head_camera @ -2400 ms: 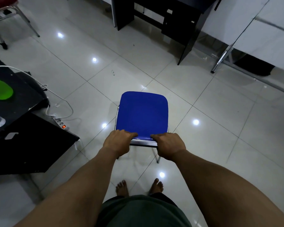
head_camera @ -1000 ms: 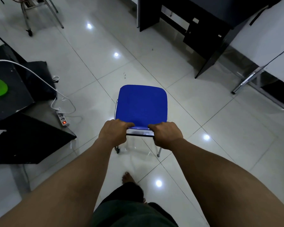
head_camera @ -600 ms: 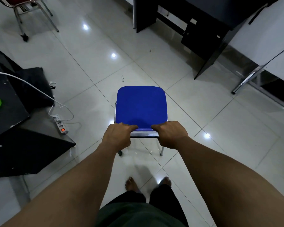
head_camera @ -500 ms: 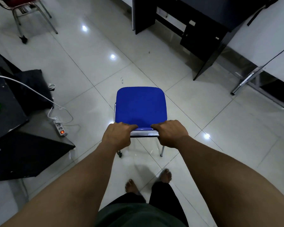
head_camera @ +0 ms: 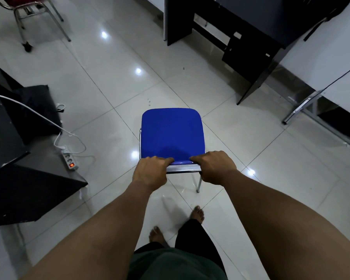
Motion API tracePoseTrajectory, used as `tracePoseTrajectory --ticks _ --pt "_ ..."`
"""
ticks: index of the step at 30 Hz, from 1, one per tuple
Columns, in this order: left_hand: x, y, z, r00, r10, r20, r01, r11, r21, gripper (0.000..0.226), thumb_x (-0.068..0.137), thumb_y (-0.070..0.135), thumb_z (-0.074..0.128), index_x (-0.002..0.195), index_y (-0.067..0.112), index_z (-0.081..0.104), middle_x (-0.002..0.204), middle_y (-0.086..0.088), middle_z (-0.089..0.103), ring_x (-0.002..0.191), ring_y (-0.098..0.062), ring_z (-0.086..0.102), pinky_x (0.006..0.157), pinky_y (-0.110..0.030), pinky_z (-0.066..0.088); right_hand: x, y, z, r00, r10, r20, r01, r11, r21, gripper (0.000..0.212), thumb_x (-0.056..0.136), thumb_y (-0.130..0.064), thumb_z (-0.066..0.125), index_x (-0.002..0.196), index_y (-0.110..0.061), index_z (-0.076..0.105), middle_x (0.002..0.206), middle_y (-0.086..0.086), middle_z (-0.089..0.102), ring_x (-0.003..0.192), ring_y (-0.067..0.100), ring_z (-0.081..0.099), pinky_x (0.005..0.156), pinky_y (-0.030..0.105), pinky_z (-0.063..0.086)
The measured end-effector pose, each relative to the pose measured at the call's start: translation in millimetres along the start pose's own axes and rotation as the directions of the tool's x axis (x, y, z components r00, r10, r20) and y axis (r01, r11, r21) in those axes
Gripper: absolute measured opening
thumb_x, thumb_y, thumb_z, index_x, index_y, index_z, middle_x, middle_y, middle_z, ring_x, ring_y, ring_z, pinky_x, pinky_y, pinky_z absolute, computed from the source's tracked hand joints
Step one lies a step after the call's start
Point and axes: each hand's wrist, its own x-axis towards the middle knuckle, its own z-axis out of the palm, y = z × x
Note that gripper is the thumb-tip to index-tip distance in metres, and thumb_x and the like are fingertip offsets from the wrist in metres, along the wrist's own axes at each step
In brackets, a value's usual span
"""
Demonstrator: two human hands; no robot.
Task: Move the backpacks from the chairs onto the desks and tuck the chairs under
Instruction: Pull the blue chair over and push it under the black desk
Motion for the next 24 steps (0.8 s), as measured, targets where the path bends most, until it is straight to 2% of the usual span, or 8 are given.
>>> tracePoseTrajectory --ticks 3,9,13,17,24 --pt "2.1 4.1 3.3 1.0 -0.007 -0.009 0.007 1.0 0.005 0.053 0.082 0.026 0.064 0.133 0.034 0.054 0.103 0.005 0.072 0.085 -0.021 0.068 0.076 -0.035 0.055 -0.4 5.3 3.2 1.0 -0.012 0.018 0.013 1.0 -0.015 0.043 0.08 -0.026 0.059 0.122 -0.036 0.056 0.098 -0.01 0.071 0.077 0.021 0.066 0.064 0.031 0.052" --pt "16.1 10.2 -1.8 0.999 -0.031 -0.02 0.031 0.999 -0.008 0.052 0.086 0.028 0.064 0.137 0.034 0.051 0.107 0.005 0.072 0.092 -0.021 0.067 0.08 -0.035 0.055 11.6 21.5 -0.8 1.0 -0.022 0.01 0.022 0.999 -0.035 0.042 0.081 -0.025 0.059 0.121 -0.037 0.057 0.095 -0.009 0.072 0.074 0.021 0.066 0.061 0.029 0.048" --pt "24.5 11.9 -0.9 0.999 -0.046 0.0 0.046 0.999 -0.007 0.054 0.086 0.029 0.066 0.137 0.033 0.05 0.109 0.003 0.071 0.092 -0.022 0.067 0.081 -0.036 0.055 17.7 32.1 -1.3 0.999 -0.052 0.002 0.052 0.998 -0.034 0.04 0.08 -0.025 0.06 0.118 -0.037 0.057 0.09 -0.01 0.071 0.07 0.021 0.065 0.061 0.031 0.053" --pt "36.4 18.4 -3.6 0.997 -0.079 0.007 0.079 0.997 -0.021 0.055 0.087 0.03 0.065 0.139 0.033 0.049 0.113 0.004 0.07 0.095 -0.021 0.067 0.082 -0.036 0.055 27.5 47.7 -4.1 0.994 -0.112 0.008 0.113 0.993 -0.033 0.039 0.083 -0.025 0.061 0.12 -0.035 0.057 0.093 -0.009 0.072 0.072 0.02 0.067 0.065 0.033 0.056" --pt "72.6 32.1 -13.0 0.991 -0.136 -0.015 0.136 0.991 -0.012 0.052 0.086 0.028 0.063 0.137 0.033 0.051 0.112 0.002 0.071 0.091 -0.023 0.068 0.079 -0.035 0.055 54.2 90.4 -14.6 0.982 -0.19 -0.02 0.188 0.979 -0.078 0.037 0.083 -0.026 0.061 0.119 -0.034 0.058 0.091 -0.007 0.072 0.069 0.023 0.065 0.06 0.029 0.048"
